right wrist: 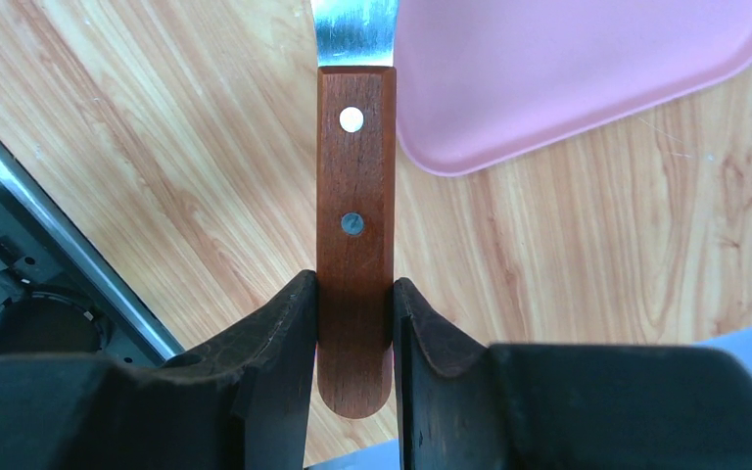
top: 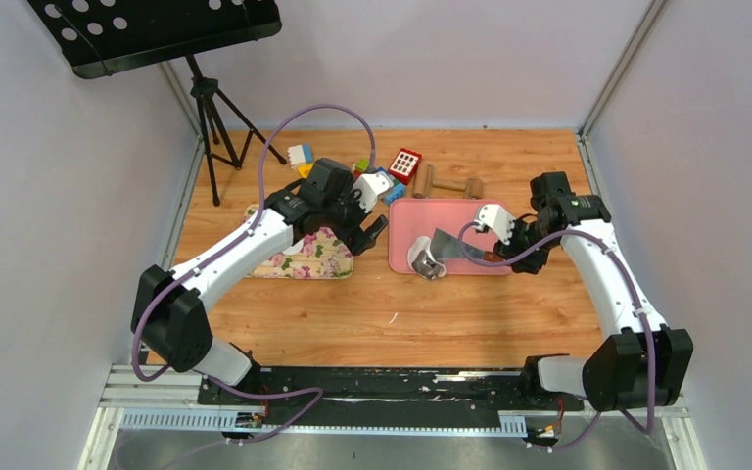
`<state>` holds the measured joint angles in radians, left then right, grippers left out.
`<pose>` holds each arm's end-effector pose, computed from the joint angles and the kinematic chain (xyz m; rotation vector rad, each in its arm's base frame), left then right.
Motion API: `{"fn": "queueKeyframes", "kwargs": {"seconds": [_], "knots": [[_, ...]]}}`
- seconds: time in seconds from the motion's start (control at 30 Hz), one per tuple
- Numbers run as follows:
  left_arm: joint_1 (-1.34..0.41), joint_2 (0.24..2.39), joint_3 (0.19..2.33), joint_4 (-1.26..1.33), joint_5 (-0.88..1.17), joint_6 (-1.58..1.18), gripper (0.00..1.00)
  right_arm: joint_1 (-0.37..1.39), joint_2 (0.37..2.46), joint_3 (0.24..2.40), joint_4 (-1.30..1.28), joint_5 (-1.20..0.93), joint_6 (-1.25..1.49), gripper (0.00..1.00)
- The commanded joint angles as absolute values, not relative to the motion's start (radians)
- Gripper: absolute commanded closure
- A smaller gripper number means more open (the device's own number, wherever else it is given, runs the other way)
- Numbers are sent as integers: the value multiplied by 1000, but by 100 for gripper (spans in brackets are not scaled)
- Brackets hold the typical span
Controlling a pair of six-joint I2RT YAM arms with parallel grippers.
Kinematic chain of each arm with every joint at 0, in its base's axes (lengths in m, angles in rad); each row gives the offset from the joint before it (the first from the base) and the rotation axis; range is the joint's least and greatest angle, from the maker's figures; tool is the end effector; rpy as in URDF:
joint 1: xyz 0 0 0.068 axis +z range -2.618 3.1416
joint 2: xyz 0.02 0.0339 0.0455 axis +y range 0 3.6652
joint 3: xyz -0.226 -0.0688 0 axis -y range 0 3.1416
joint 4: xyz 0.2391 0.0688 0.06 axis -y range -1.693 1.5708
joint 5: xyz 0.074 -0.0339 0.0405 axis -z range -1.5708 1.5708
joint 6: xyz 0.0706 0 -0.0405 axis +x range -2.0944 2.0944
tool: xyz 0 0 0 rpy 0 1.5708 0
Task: Roll out the dumpling wrappers from the dough
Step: Remove the dumpling wrapper from the work surface.
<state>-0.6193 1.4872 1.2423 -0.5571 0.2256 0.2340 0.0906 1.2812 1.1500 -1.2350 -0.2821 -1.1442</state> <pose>0.2733 -0.2142 0.2363 1.0891 2.1312 -0.4510 0.2265 0.0403 0.2194 -1.6645 2.2735 0.2004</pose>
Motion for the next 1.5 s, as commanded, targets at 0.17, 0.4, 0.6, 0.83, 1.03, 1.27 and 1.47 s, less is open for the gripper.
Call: {"fn": "queueKeyframes", "kwargs": {"seconds": [0.17,0.4,0.6,0.83,1.03,1.27,1.47], "knots": [[-617,1496,1251,-531,215,238,0,174,1251,1223,-1180,-184,-1071,100],[-617,1501,1251,-532,211,238,0,213,1283,1222,-1143,-123,-1046,100],[-618,1505,1250,-531,206,237,0,268,1284,1237,-1139,-81,-1030,100],[-618,1517,1255,-533,200,236,0,362,1317,1246,-1135,-1,-982,100],[-618,1519,1255,-537,197,234,0,403,1370,1268,-1119,83,-939,100],[-618,1518,1255,-535,190,236,0,421,1383,1281,-1107,94,-919,100],[-617,1519,1256,-538,189,236,0,433,1371,1274,-1124,81,-915,100]]}}
